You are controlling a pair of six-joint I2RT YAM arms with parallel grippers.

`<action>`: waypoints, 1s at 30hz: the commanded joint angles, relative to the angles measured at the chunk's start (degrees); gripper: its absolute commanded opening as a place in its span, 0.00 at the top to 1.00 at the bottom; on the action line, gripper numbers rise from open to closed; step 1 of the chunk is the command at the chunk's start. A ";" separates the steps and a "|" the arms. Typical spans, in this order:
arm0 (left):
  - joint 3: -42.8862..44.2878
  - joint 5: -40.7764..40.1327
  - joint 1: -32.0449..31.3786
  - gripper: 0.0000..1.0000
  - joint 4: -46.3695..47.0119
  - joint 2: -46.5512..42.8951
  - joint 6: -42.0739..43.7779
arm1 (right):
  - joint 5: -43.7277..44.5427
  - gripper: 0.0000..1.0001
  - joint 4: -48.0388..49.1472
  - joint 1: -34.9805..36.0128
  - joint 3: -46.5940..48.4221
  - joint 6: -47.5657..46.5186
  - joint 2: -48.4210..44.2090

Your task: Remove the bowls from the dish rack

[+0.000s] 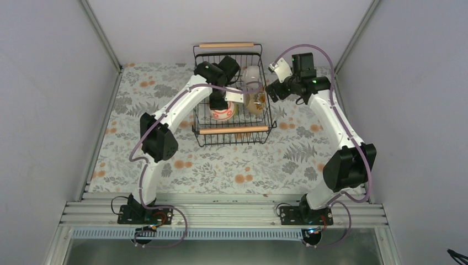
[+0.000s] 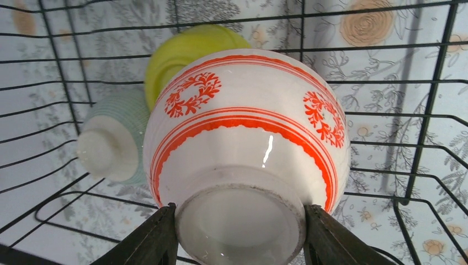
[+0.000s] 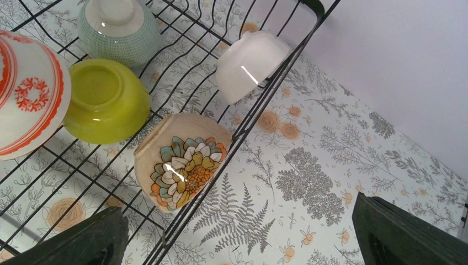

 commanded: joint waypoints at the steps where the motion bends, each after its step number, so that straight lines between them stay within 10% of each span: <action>1: 4.68 -2.17 0.51 0.92 0.50 -2.29 -1.77 | -0.39 0.00 0.98 0.50 -0.12 0.56 -2.50; 30: 5.56 6.63 12.54 0.93 14.19 -14.69 -9.25 | -1.00 0.00 1.27 0.32 -1.46 1.74 -3.76</action>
